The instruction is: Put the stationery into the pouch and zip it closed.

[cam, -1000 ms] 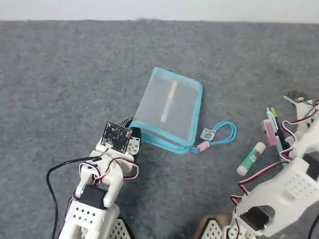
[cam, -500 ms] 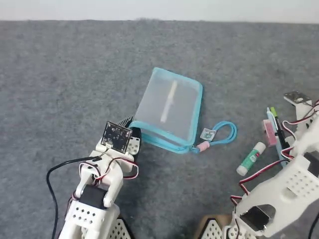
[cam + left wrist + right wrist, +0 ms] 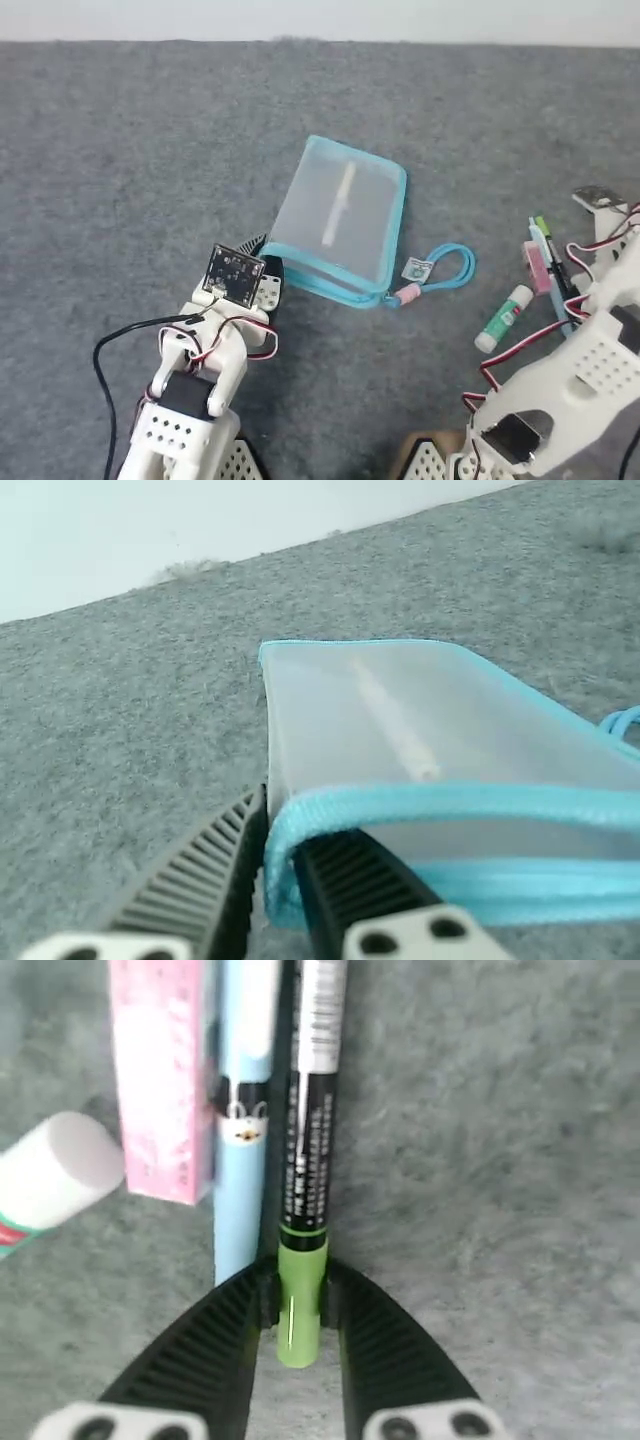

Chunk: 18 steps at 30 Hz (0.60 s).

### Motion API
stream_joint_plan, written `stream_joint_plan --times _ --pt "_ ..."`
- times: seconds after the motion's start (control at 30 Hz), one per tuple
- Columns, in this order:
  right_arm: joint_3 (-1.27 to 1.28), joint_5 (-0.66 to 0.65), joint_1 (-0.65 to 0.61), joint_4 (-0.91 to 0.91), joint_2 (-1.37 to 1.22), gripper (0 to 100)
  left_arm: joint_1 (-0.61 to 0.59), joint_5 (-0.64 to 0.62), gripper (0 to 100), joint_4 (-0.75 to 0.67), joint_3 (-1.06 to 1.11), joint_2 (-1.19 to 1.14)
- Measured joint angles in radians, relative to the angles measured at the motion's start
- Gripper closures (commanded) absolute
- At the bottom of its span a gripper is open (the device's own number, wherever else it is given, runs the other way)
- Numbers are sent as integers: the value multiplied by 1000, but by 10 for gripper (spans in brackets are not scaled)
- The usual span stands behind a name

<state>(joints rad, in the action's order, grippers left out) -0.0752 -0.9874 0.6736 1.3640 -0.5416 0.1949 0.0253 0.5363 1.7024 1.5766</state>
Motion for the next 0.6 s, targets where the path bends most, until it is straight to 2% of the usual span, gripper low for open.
stream_joint_plan --times 0.2,0.5,0.6 --pt "-44 77 -14 140 49 992 0 0 989 6 0 0" --pt "-46 109 -101 368 361 992 0 0 989 6 0 0" --pt "-11 109 -158 385 485 992 0 0 989 6 0 0"
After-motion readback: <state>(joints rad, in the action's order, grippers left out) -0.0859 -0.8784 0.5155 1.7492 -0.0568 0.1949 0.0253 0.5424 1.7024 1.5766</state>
